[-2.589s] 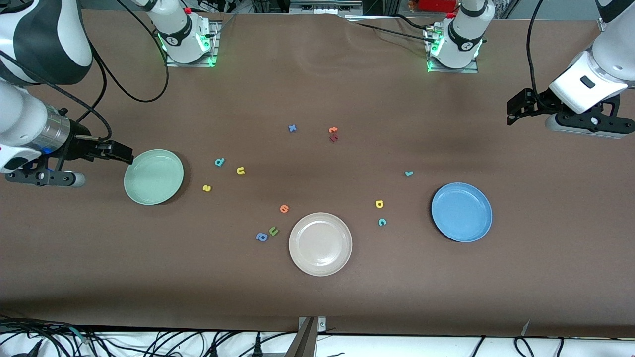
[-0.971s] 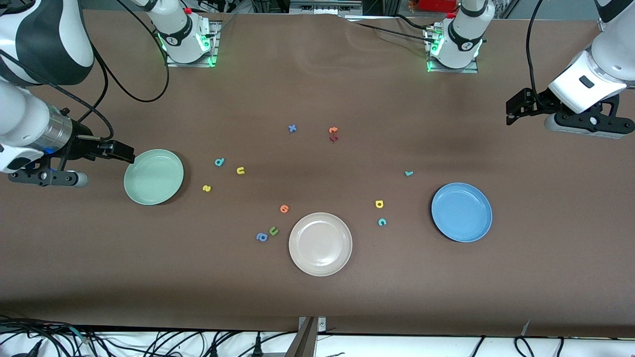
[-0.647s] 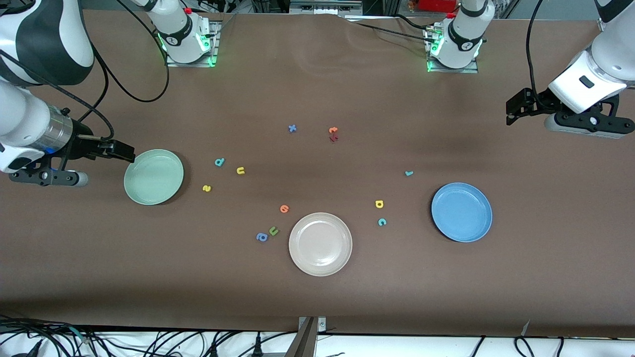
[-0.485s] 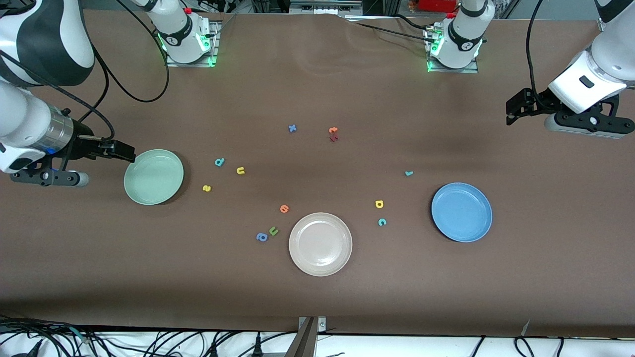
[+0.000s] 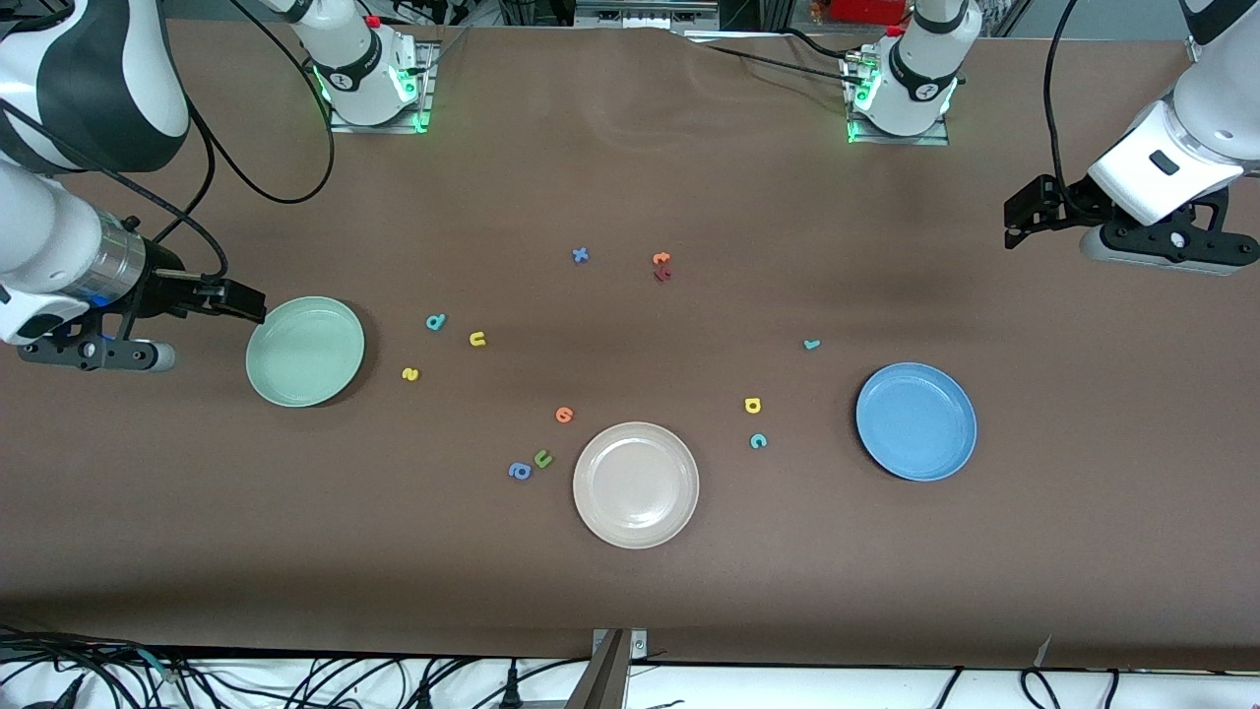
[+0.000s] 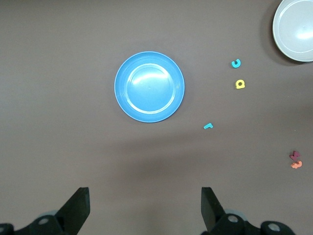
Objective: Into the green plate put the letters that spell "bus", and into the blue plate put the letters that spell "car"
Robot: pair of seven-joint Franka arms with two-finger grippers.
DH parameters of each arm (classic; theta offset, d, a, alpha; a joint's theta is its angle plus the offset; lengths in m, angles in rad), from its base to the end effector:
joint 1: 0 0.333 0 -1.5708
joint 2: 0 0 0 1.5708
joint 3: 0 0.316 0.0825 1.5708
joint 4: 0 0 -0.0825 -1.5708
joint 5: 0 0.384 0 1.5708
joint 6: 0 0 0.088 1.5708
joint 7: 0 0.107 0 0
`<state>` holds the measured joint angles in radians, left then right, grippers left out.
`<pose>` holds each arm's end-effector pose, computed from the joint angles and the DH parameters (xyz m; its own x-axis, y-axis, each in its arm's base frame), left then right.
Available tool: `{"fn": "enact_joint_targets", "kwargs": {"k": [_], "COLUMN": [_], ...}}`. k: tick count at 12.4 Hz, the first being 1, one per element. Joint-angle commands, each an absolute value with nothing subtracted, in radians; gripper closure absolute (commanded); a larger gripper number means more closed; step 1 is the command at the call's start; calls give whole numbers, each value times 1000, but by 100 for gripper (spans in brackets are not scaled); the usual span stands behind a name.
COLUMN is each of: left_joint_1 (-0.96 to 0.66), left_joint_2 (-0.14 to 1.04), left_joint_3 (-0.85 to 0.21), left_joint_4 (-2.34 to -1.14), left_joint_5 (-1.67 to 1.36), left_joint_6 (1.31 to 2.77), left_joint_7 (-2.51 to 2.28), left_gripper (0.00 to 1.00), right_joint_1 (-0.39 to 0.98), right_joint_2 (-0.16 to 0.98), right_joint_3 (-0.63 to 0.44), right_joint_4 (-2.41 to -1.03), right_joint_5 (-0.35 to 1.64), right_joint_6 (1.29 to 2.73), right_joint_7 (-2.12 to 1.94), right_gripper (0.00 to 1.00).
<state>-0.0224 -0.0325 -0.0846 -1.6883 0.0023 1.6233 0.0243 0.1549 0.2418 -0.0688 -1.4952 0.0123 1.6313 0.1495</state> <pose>0.5431 -0.0588 0.5912 0.9909 -0.1309 -0.0327 -0.1311 -0.9914 -0.0043 0.6214 0.0593 0.5225 0.9926 -0.0643 -0.1031 -0.0626 -0.9978 0.0199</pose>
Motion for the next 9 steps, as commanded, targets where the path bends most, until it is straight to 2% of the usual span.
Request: {"fn": "enact_joint_targets", "kwargs": {"k": [1, 9], "left_joint_1": [-23, -23], "left_joint_2": [-21, -21], "left_joint_3": [-89, -89], "left_joint_4": [-1655, -1657], "left_joint_5": [15, 15], "left_joint_6": [1594, 1594], "left_joint_7": [12, 14], "left_gripper": [0, 0], "right_joint_1": [160, 160], "right_joint_2": [232, 232], "right_joint_3": [-66, -66], "right_joint_4": [-1505, -1503], "right_joint_5": [-5, -5], "right_joint_6": [1640, 1632], "right_joint_7": [150, 156], "right_gripper": [1, 1]}}
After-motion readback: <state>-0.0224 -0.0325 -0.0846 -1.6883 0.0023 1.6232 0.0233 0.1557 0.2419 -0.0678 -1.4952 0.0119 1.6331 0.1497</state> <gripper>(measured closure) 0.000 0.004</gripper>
